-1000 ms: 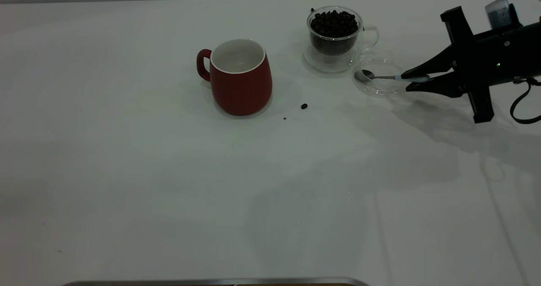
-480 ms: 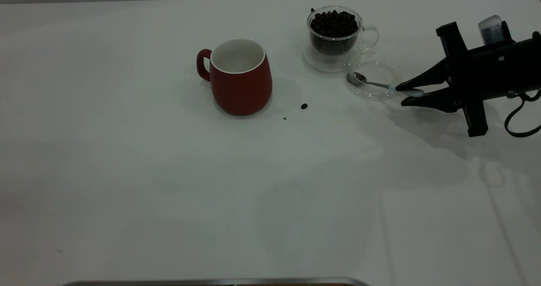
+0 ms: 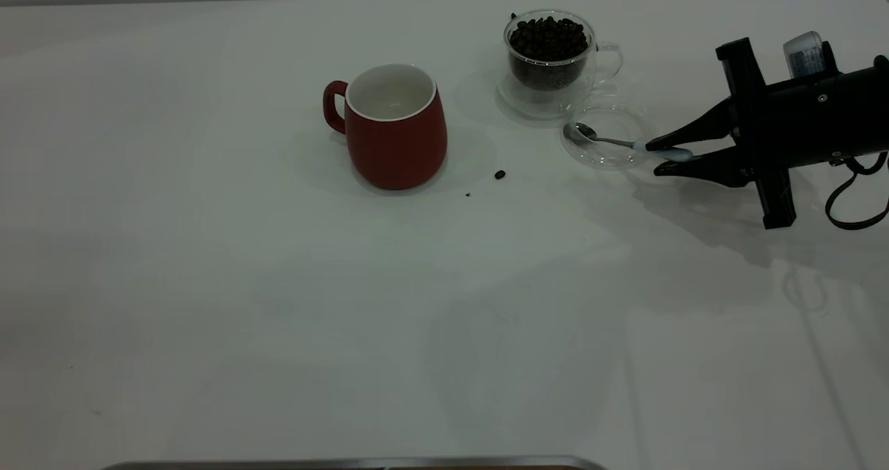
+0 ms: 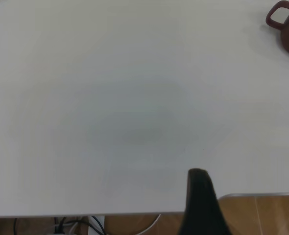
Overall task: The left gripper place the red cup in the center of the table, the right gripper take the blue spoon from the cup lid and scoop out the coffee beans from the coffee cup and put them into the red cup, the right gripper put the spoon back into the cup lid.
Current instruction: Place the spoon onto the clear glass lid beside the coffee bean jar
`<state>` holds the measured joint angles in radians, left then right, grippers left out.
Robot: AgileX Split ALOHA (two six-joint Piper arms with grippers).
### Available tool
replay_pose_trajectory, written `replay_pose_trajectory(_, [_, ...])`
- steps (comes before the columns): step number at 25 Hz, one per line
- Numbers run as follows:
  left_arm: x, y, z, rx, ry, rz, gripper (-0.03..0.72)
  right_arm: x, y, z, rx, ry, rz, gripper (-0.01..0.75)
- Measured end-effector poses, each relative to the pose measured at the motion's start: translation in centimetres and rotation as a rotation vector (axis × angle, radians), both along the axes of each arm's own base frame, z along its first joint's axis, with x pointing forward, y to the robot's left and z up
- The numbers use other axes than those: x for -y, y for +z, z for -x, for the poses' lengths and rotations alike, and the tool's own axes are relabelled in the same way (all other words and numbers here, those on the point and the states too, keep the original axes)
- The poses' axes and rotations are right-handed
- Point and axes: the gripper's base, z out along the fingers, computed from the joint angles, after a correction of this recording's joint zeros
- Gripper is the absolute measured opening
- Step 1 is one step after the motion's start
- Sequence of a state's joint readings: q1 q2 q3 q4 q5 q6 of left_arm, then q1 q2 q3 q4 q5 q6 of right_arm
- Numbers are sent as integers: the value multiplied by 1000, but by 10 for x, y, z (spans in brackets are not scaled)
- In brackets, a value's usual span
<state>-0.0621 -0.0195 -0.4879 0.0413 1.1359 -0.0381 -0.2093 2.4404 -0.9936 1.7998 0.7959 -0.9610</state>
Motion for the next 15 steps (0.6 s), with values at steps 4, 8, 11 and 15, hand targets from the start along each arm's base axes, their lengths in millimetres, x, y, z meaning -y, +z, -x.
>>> replay_pose_trajectory(4, [0, 0, 0, 0, 0, 0, 567, 0, 0, 0, -2, -1, 3, 196])
replay_pose_trajectory(8, [0, 0, 0, 0, 0, 0, 567, 1, -3, 1, -15, -6, 17, 228])
replay_pose_trajectory(11, [0, 0, 0, 0, 0, 0, 567, 1, -5, 2, -23, -7, 22, 250])
replay_pose_trajectory(15, [0, 0, 0, 0, 1, 1, 567, 2, -5, 2, -24, -8, 25, 254])
